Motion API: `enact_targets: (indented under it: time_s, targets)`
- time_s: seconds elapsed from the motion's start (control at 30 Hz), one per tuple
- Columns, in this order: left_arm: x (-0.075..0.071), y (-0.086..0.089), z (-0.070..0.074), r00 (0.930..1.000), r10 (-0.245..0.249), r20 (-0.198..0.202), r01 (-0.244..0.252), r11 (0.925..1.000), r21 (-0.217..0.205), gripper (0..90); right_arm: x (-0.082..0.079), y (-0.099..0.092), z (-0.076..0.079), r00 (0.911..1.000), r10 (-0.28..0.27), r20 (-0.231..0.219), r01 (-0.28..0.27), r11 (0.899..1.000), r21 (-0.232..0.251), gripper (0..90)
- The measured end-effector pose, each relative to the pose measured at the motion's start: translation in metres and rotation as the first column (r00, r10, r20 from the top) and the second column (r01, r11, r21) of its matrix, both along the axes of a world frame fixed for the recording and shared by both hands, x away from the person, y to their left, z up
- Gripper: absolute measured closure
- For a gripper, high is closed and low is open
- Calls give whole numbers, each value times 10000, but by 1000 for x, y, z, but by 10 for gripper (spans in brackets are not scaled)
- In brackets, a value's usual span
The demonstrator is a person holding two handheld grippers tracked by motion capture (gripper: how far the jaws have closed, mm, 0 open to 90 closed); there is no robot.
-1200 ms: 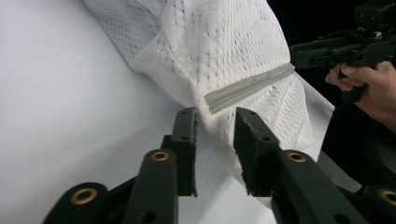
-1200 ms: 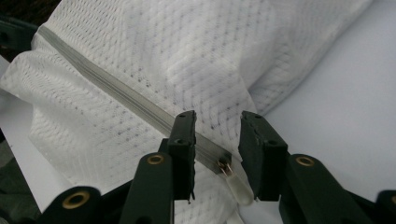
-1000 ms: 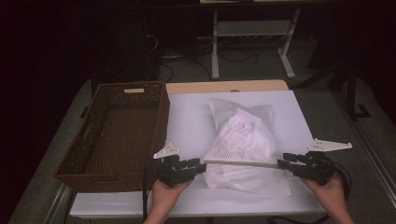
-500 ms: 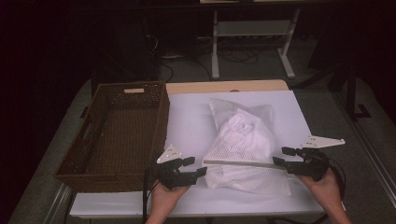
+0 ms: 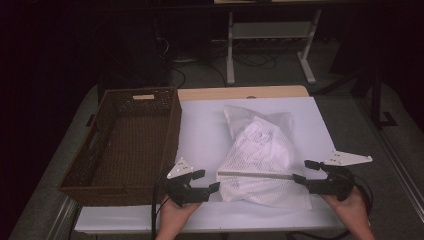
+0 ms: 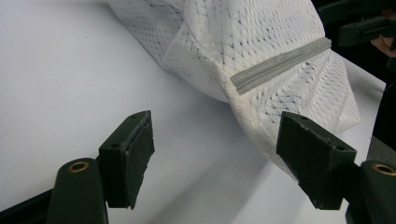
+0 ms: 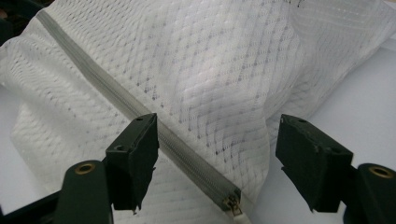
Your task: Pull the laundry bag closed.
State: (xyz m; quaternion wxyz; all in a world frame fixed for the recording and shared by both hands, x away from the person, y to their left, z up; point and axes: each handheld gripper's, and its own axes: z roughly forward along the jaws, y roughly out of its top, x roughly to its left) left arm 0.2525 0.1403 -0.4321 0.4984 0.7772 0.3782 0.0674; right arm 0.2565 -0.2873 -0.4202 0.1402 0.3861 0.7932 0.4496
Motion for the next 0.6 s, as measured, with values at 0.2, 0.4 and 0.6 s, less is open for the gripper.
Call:
enact_targets:
  time_s: [0.2, 0.4, 0.6]
  targets:
    - [0, 1, -2, 10000, -74, 28, 75, 9998, -192, 265, -5, -10, -3, 9999, -161, -6, 161, 9999, 53, 281]
    - [0, 4, -4, 10000, 93, 29, -92, 9997, -211, 266, -6, -18, -3, 9994, -350, 61, 349, 9994, 29, 278]
    - [1, 4, -5, 9999, 112, 16, -112, 9998, -142, 266, -7, -21, -4, 9992, -401, 73, 402, 9991, -94, 273]
